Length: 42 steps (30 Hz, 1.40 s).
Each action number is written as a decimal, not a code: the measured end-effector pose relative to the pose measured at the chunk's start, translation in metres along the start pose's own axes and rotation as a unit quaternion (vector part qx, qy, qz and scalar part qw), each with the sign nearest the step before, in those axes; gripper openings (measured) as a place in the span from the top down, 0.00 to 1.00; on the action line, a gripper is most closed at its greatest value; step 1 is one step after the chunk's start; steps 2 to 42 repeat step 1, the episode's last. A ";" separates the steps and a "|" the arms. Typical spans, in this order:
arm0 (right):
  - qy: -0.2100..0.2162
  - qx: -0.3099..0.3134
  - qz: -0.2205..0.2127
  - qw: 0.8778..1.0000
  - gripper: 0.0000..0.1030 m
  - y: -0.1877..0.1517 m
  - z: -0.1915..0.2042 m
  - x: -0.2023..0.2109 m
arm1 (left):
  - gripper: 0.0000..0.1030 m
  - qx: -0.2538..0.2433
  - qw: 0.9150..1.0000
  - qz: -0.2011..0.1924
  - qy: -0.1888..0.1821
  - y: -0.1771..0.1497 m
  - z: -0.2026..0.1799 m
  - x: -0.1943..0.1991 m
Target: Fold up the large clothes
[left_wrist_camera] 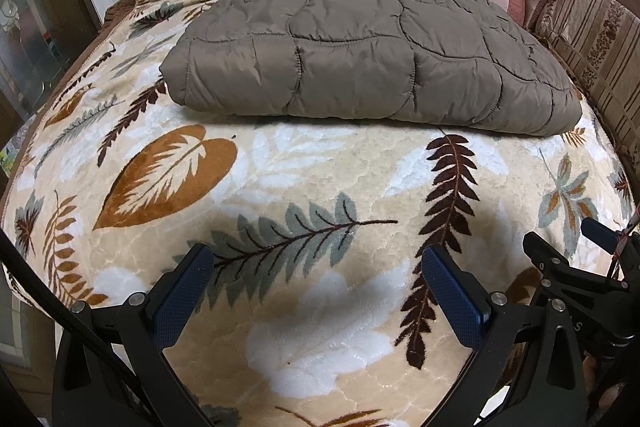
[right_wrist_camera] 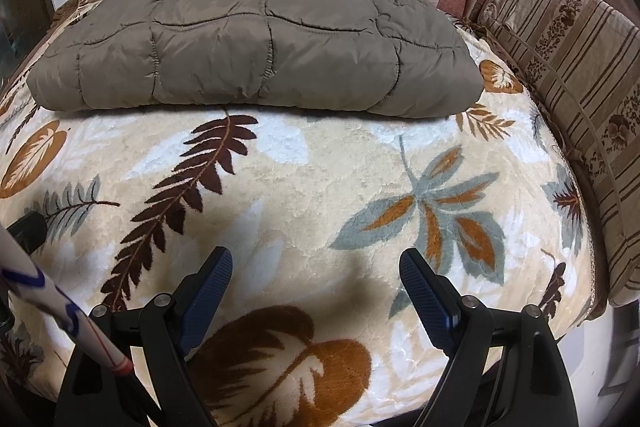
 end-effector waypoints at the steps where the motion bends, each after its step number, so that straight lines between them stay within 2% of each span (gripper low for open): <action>1: 0.000 0.000 0.000 1.000 0.14 0.000 0.000 0.000 | 0.00 0.001 1.000 0.002 0.001 0.000 0.001 -0.001; 42: 0.000 0.000 0.000 1.000 0.14 0.000 0.000 0.000 | 0.00 0.001 1.000 0.002 0.001 0.000 0.001 -0.001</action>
Point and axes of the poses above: each gripper's, at about its wrist camera, not at the fingertips, and x roughly against the way its jaws point, z to its left, y to its top, the point moved 5 cm from there along -x, roughly the way its jaws point, and after that the axes turned 10 degrees about -y, right-handed, at the moved point
